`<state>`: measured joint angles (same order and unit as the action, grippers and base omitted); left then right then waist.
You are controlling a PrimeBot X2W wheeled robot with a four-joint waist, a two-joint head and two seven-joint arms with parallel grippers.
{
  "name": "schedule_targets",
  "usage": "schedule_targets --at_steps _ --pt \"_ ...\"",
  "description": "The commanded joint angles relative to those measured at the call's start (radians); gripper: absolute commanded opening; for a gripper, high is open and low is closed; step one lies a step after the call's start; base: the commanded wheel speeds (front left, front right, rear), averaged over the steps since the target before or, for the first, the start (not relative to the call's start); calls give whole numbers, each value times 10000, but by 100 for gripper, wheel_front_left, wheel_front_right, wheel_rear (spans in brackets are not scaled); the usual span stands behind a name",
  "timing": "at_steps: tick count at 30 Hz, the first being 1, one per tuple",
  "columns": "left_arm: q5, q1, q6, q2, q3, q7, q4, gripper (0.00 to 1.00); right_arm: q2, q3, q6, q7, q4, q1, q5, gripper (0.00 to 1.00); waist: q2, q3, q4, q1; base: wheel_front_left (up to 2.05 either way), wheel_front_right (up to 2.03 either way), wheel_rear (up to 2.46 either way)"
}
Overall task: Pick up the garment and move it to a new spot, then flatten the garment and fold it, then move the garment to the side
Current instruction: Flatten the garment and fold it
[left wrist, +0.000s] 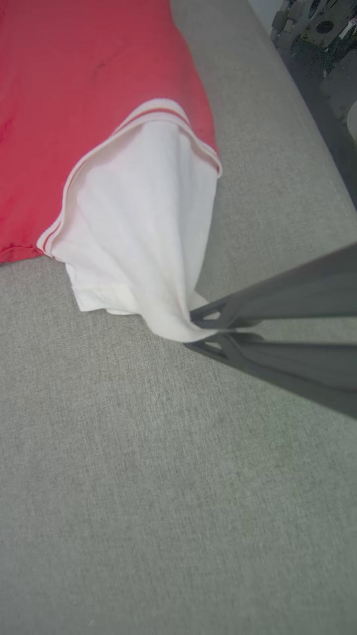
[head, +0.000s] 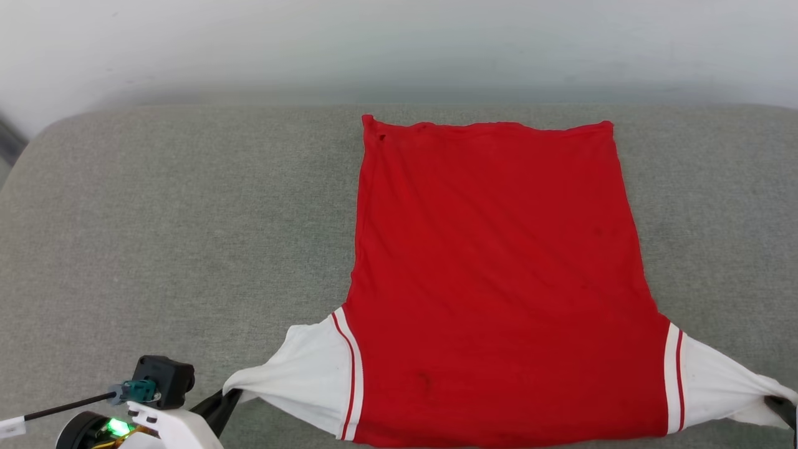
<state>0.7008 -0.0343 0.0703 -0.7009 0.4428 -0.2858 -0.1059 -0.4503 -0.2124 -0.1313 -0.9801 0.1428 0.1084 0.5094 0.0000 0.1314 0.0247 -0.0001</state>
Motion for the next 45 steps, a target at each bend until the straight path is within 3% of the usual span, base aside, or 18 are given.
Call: schedule_targets --at_steps 1,6,14,22,32,39,45 --pt "16 128 -46 27 -12 57 -73 0 -81 62 11 48 126 -133 -59 100 0 48 31 1 0 0 0" --pt "200 138 -125 28 -24 -42 -712 0 -222 196 9 115 541 -768 156 100 0 308 222 1 0 0 0" --pt "115 -244 216 -346 -5 -475 -2677 0 -386 274 9 -461 598 -3084 445 100 0 1380 933 1 0 0 0" --pt "-98 5 201 -299 306 -756 -4029 0 -507 282 9 -1560 -1075 -6693 -103 100 0 3140 2022 1 0 0 0" --pt "-596 963 -164 286 864 -635 -4589 0 -732 -212 9 -2661 -3320 -10220 -2069 100 0 4689 3323 1 0 0 0" --pt "-649 1460 -360 558 897 -405 -4379 0 -821 -585 9 -2845 -4248 -11225 -3210 100 0 5173 3870 1 0 0 0" --pt "-667 1654 -507 739 979 -164 -4168 0 -506 -1006 9 -2846 -4891 -10970 -3761 100 0 5348 4034 1 0 0 0"
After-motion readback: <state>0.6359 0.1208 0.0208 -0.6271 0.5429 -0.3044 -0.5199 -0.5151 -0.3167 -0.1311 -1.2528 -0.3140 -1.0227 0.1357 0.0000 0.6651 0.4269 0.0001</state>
